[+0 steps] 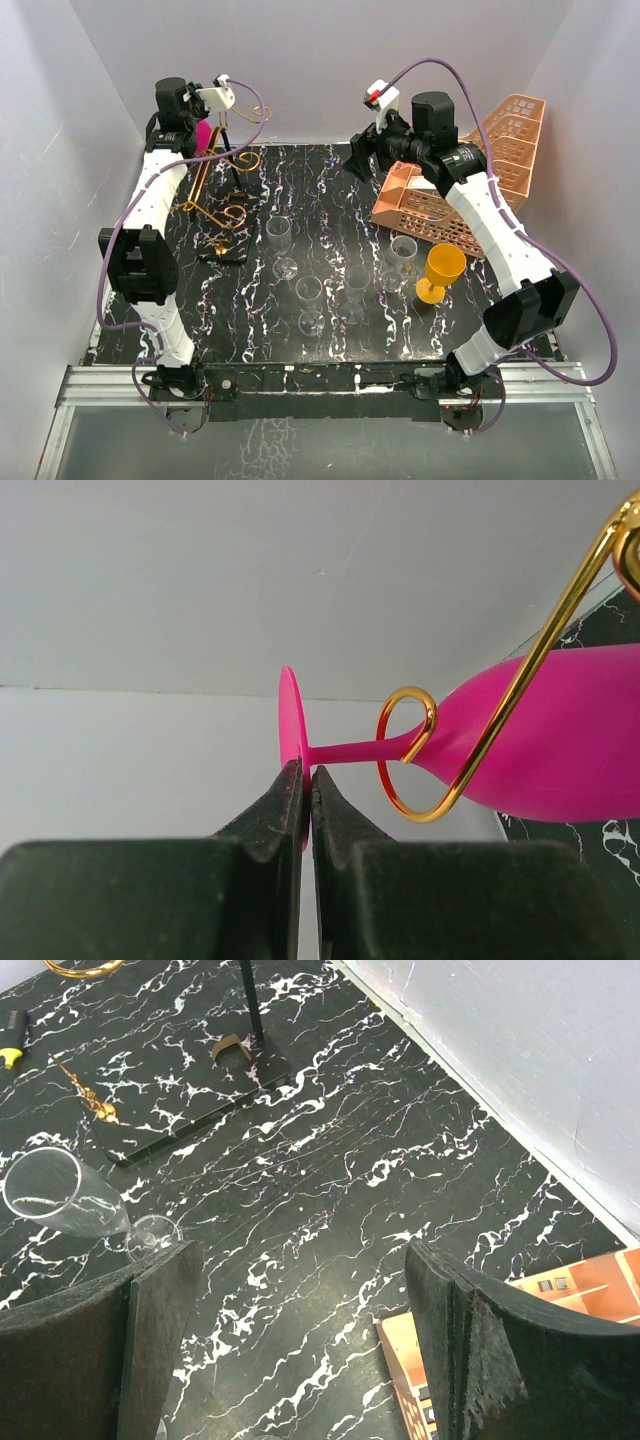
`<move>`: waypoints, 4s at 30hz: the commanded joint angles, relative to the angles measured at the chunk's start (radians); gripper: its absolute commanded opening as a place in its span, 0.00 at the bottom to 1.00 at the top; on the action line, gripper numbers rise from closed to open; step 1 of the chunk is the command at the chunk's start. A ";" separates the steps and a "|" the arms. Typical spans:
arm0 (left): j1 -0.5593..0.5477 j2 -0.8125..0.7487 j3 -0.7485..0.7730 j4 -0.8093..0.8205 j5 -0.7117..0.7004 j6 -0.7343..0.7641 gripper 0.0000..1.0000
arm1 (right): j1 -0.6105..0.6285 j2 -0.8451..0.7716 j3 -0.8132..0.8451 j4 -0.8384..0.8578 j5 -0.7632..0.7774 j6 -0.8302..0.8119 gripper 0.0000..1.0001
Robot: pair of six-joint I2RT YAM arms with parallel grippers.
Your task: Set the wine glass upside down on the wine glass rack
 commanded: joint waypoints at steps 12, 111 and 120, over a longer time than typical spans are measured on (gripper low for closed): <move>-0.031 0.025 0.068 -0.008 0.008 -0.025 0.00 | -0.020 -0.062 -0.018 0.072 -0.001 -0.006 0.90; -0.066 -0.437 -0.036 -0.443 0.517 -0.899 0.93 | -0.142 -0.334 -0.349 -0.434 0.175 -0.316 0.83; -0.067 -0.457 -0.044 -0.438 0.507 -0.897 0.96 | -0.142 -0.242 -0.360 -0.465 0.163 -0.281 0.66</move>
